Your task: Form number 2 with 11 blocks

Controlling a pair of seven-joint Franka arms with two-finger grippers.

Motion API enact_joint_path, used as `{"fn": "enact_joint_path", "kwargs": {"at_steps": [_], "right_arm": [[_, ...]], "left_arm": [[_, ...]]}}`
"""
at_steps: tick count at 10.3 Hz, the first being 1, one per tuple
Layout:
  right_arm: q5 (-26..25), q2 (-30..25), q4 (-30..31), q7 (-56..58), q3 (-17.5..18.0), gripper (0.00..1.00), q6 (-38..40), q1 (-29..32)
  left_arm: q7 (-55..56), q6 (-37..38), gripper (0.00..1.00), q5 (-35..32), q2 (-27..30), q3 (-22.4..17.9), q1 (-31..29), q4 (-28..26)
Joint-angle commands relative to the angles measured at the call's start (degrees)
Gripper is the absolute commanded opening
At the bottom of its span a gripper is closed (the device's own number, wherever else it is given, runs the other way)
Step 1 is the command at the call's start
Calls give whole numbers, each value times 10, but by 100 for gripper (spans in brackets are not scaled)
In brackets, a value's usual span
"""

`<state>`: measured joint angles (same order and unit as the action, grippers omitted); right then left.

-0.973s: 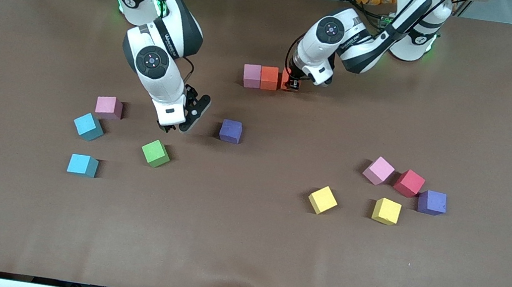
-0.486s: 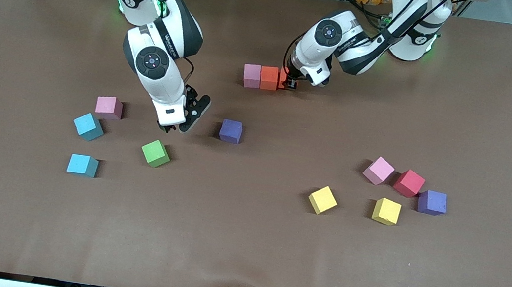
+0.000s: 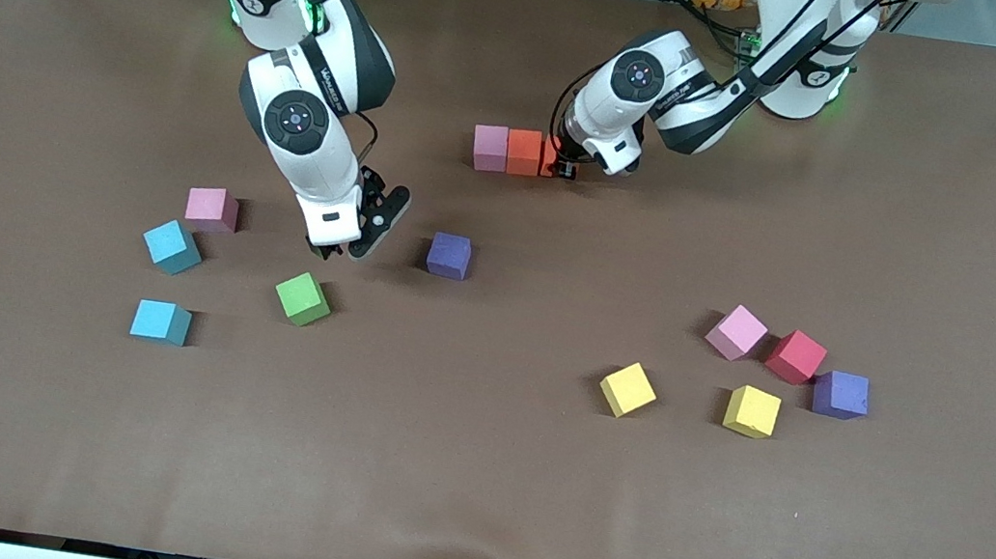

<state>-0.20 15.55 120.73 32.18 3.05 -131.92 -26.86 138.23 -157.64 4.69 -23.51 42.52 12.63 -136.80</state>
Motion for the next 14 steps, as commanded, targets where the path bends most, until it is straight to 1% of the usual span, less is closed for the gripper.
{"fn": "enact_joint_path", "kwargs": {"at_steps": [1,3,4,6,7,10,11,12,13,14], "right_arm": [[-9,1,0,0,8,100,-4,11],[-9,1,0,0,8,100,-4,11],[-9,1,0,0,8,100,-4,11],[-9,1,-1,0,8,100,-4,14],[-9,1,-1,0,8,100,-4,16],[-9,-9,0,1,9,100,4,29],[-9,-9,-1,0,9,100,2,32],[-9,-6,-2,-5,9,100,-3,36],[-8,-4,-6,-6,9,100,-3,39],[-7,-3,-11,-6,9,100,-3,44]], "left_arm": [[3,-8,48,-17,-8,-19,25,7],[4,-8,48,-17,-9,-40,49,12],[4,-8,48,-18,-15,-45,50,17],[4,-8,48,-18,-20,-46,53,23],[5,-8,51,-18,-20,-46,54,23],[5,-7,52,-18,-20,-46,63,23],[5,-7,56,-18,-20,-46,63,23],[5,-7,83,-20,-20,-46,63,23],[4,-7,100,-27,-19,-46,63,23],[4,-7,100,-40,-19,-46,62,22]]}}
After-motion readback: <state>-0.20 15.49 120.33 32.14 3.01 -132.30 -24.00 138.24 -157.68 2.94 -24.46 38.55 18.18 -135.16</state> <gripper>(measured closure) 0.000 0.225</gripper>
